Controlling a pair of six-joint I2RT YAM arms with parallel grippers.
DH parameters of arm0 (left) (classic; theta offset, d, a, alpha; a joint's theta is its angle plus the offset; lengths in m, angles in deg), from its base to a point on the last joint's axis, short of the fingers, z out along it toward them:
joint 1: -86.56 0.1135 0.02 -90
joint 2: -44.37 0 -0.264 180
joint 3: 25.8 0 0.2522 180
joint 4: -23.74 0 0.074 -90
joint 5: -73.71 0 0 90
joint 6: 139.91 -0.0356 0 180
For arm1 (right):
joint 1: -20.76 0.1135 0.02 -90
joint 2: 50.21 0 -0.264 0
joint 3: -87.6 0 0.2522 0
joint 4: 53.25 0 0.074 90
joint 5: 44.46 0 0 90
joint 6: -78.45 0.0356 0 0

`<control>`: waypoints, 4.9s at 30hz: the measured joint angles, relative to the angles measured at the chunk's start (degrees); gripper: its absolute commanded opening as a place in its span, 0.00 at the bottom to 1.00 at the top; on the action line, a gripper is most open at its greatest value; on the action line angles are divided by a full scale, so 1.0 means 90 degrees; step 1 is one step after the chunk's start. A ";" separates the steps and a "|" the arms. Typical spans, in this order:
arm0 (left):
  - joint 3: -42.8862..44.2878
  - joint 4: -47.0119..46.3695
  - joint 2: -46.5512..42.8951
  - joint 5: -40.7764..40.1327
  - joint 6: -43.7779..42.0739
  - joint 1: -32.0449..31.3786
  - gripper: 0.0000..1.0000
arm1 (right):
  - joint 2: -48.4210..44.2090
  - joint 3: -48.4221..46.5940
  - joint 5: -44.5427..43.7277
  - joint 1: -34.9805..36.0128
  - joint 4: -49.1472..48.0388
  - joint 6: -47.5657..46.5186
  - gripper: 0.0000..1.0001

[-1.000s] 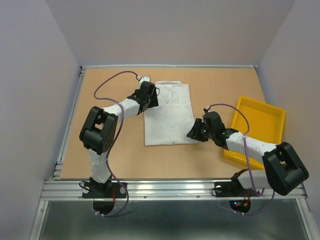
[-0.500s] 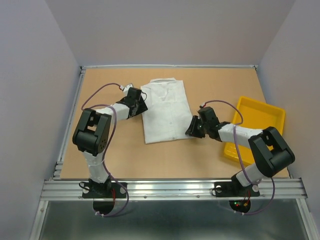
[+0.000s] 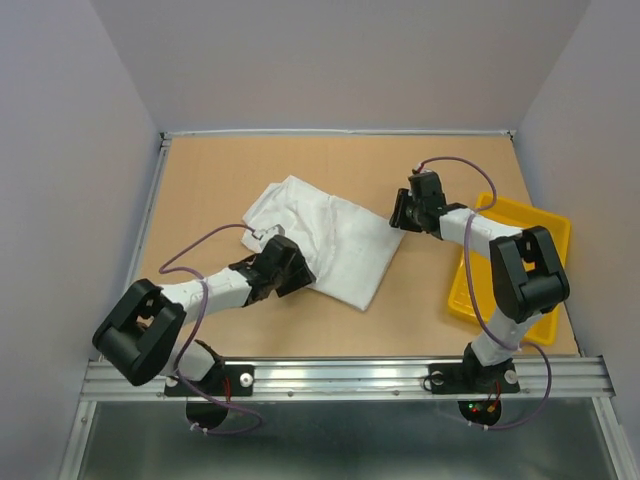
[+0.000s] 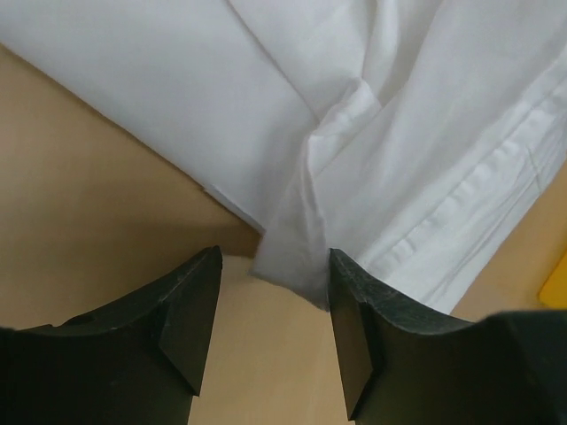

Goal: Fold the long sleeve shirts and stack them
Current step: Fold the shirt

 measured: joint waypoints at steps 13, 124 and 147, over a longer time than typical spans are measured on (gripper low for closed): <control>0.1676 0.1632 -0.0250 -0.1593 -0.0692 0.1409 0.61 | -0.1540 0.0124 0.1076 0.0852 0.0248 0.0129 0.48; -0.0168 0.1324 -0.1124 -0.0036 -0.0493 0.0512 0.74 | 0.0226 -0.0461 -0.1853 0.5132 0.1309 -0.1804 0.53; 0.1734 0.0748 -0.0032 0.0447 0.0204 -0.1185 0.36 | -0.2922 0.1175 -0.1304 0.2198 0.1132 0.0308 0.56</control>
